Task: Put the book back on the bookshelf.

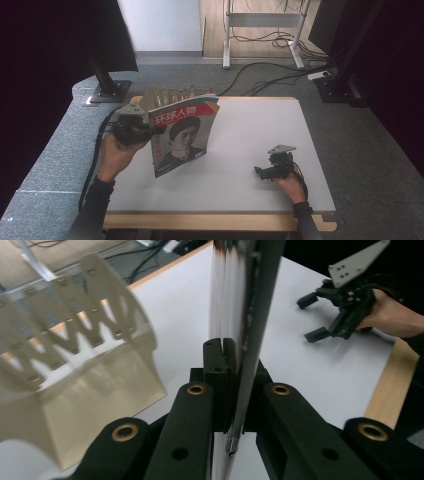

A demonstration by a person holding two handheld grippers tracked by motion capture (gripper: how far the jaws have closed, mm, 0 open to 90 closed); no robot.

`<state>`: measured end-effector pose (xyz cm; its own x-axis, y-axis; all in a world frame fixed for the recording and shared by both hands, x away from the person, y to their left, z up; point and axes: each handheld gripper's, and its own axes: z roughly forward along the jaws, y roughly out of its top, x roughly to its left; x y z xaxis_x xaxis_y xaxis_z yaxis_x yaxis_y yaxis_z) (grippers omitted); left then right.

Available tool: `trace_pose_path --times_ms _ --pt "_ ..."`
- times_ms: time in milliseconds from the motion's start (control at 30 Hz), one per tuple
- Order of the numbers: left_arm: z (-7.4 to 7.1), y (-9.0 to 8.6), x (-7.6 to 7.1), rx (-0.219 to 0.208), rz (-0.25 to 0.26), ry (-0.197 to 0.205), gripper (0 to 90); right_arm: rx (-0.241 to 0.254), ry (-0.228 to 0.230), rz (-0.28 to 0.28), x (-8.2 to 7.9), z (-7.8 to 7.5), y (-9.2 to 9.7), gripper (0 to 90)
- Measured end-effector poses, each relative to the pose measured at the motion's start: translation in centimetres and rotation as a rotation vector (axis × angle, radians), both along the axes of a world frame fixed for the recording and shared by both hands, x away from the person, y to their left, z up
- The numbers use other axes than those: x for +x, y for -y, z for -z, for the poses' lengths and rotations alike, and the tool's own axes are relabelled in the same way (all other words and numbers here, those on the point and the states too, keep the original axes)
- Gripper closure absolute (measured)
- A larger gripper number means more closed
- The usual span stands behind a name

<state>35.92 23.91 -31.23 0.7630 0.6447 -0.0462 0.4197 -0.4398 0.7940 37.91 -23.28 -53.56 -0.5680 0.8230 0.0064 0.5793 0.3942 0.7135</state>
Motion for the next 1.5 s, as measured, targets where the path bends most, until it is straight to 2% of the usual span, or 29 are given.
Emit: trace_pose_path --times_ms 267,467,733,1033,1233,1500 --pt "-0.4 -3.6 -1.3 -0.007 -0.090 0.003 87.0 0.000 0.006 0.001 0.0 0.1 0.0 0.0" --pt "-0.5 -6.4 -2.1 -0.005 -0.175 -0.003 87.0 0.002 0.004 0.001 0.0 0.1 0.0 0.0" --pt "-1.1 -9.2 -2.1 -0.014 -0.265 0.001 87.0 0.002 0.005 0.002 0.0 0.1 0.0 0.0" --pt "-1.4 -10.8 -0.8 -0.015 -0.349 0.010 87.0 0.002 0.005 0.001 0.0 0.1 0.0 0.0" --pt "-1.1 -10.6 1.1 -0.022 -0.390 0.014 87.0 0.002 0.005 0.001 0.0 0.1 0.0 0.0" --pt "-0.5 -9.7 3.8 -0.037 -0.432 0.048 87.0 0.001 0.005 0.000 0.0 0.1 0.0 0.0"
